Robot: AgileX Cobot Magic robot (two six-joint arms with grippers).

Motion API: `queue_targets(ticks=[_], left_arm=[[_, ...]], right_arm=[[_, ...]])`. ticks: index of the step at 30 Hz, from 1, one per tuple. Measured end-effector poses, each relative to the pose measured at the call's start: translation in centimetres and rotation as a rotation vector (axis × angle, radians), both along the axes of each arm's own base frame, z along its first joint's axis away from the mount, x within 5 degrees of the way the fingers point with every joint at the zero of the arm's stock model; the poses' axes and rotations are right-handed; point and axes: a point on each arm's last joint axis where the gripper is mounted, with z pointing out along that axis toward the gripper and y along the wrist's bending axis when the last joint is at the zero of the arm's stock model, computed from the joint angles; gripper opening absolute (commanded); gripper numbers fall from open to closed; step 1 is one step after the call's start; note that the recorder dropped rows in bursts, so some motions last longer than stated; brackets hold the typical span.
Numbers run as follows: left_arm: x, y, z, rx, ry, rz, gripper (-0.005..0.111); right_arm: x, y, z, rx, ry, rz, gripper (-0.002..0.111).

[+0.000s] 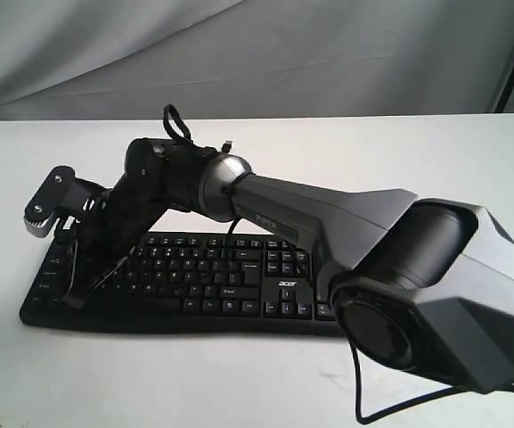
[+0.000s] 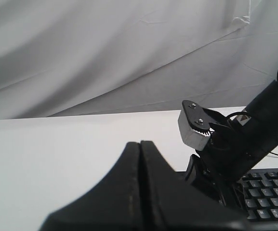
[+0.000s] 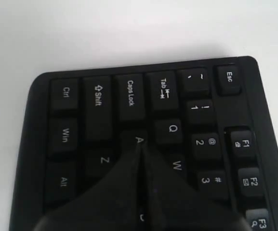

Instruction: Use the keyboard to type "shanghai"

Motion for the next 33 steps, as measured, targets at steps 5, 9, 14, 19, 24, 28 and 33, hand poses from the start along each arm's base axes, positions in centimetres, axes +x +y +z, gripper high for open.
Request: queue_targets(ticks=[5,9,14,19,24,28,33], left_arm=[[0.0,0.0,0.0,0.000,0.000,0.000,0.000],[0.0,0.0,0.0,0.000,0.000,0.000,0.000],[0.0,0.0,0.0,0.000,0.000,0.000,0.000],[0.0,0.0,0.0,0.000,0.000,0.000,0.000],[0.0,0.0,0.0,0.000,0.000,0.000,0.000],[0.0,0.0,0.0,0.000,0.000,0.000,0.000],[0.0,0.0,0.0,0.000,0.000,0.000,0.000]], right_arm=[[0.0,0.0,0.1,0.004,-0.001,-0.001,0.000],[0.0,-0.1,0.9,0.000,-0.009,0.009,0.000],[-0.3,-1.1,3.4,-0.045,0.016,0.052,0.000],[1.1,-4.0,1.6,-0.139,0.086,0.008,0.000],[0.8,-6.3,1.7,-0.111,0.065,-0.048,0.000],[0.6,-7.7,1.9,-0.066,0.062,-0.078,0.000],[0.9,-8.4,1.7,-0.047,0.063,-0.104,0.000]])
